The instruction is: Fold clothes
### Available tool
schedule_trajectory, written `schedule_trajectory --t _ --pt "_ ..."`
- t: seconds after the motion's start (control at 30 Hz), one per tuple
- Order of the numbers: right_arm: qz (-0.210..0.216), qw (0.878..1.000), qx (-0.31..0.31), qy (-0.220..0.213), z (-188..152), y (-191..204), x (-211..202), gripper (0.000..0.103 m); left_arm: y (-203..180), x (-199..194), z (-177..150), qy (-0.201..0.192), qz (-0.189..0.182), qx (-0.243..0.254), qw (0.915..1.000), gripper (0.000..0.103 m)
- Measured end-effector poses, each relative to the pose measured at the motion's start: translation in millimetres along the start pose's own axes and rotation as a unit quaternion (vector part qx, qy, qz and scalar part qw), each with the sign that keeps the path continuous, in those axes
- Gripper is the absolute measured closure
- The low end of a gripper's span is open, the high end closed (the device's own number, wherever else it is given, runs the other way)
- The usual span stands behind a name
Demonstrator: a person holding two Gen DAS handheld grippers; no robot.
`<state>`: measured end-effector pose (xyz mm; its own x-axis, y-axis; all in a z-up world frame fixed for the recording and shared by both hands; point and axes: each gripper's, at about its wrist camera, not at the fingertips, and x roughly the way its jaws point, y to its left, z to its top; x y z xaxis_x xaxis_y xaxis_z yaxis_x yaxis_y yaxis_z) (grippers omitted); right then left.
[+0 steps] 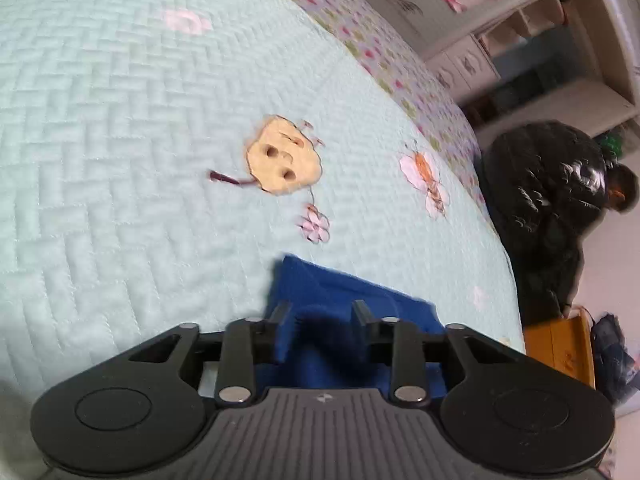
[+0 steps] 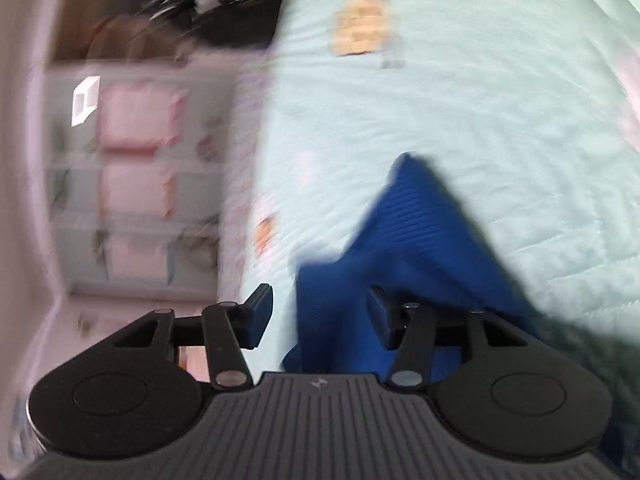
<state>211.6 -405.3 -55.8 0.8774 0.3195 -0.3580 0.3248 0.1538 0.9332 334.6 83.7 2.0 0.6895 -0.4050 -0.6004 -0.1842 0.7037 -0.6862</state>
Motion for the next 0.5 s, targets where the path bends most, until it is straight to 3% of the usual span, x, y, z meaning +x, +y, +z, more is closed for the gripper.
schedule_trajectory --t 0.1,0.17,0.3,0.37,0.4,0.43,0.47,0.5 --pt "-0.012 0.997 -0.074 -0.008 -5.2 10.6 -10.1 0.049 0.2 -22.8 2.6 -0.059 -0.014 0.019 0.998 0.042" --pt "-0.022 0.994 -0.11 -0.014 -12.3 16.2 -18.9 0.048 -1.1 -34.6 1.1 -0.072 -0.035 0.018 0.9967 0.039" --pt "-0.026 0.971 -0.236 -0.016 -35.9 48.8 -24.4 0.047 -26.0 -28.6 -16.5 -0.014 -0.08 0.055 0.9952 0.038" --pt "0.007 0.957 -0.29 0.012 -50.7 65.7 -16.6 0.048 -38.6 -21.0 -32.7 0.009 -0.104 0.077 0.9916 0.026" --pt "0.034 0.957 -0.286 0.042 -55.0 66.6 -8.6 0.047 -44.9 -17.3 -40.8 0.021 -0.116 0.088 0.9891 0.023" --pt "0.05 0.959 -0.272 0.068 -54.9 63.7 2.1 0.047 -45.6 -4.6 -48.2 0.034 -0.104 0.099 0.9891 0.022" --pt "0.033 0.963 -0.257 0.077 -49.5 52.9 14.7 0.047 -45.7 9.2 -55.6 0.046 -0.089 0.109 0.9889 0.022" --pt "0.009 0.967 -0.242 0.083 -43.0 40.3 27.7 0.048 -39.5 29.9 -60.3 0.064 -0.037 0.118 0.9902 0.025"
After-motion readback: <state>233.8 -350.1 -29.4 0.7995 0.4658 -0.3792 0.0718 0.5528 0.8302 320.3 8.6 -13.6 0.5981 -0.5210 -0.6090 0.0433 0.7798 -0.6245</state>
